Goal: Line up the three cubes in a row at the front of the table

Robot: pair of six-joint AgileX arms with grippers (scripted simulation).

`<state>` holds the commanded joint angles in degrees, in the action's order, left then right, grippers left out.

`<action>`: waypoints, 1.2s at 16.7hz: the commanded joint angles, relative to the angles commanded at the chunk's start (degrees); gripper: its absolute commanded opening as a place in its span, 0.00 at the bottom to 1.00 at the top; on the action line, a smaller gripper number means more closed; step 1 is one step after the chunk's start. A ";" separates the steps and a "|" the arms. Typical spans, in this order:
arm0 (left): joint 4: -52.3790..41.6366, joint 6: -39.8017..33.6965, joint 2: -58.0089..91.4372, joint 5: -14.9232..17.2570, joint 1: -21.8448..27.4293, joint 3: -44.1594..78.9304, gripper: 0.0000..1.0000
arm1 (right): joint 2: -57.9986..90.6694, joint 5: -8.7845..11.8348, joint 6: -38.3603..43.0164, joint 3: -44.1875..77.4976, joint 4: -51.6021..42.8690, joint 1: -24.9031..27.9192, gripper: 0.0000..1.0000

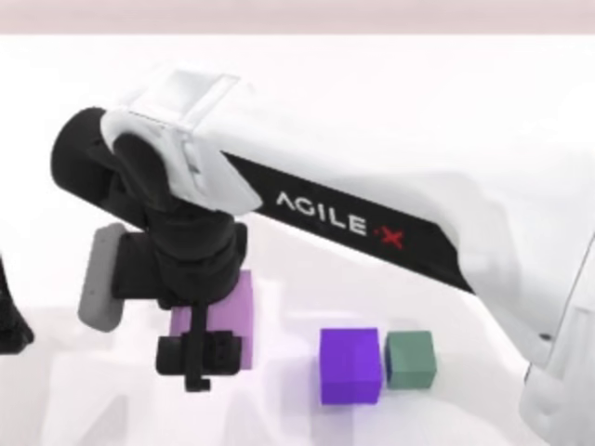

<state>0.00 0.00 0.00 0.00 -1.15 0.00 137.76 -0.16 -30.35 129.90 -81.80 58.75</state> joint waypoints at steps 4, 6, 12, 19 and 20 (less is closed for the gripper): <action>0.00 0.00 0.00 0.00 0.00 0.00 1.00 | -0.41 0.05 -0.01 -2.49 2.46 -0.06 0.00; 0.00 0.00 0.00 0.00 0.00 0.00 1.00 | -0.34 0.03 -0.02 -6.72 6.80 0.00 0.00; 0.00 0.00 0.00 0.00 0.00 0.00 1.00 | 0.14 0.00 0.08 -15.65 15.79 0.07 0.00; 0.00 0.00 0.00 0.00 0.00 0.00 1.00 | 0.14 0.00 0.08 -15.65 15.79 0.07 0.30; 0.00 0.00 0.00 0.00 0.00 0.00 1.00 | 0.14 0.00 0.08 -15.65 15.79 0.07 0.38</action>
<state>0.00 0.00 0.00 0.00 -1.15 0.00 137.90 -0.16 -30.27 114.25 -66.01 58.82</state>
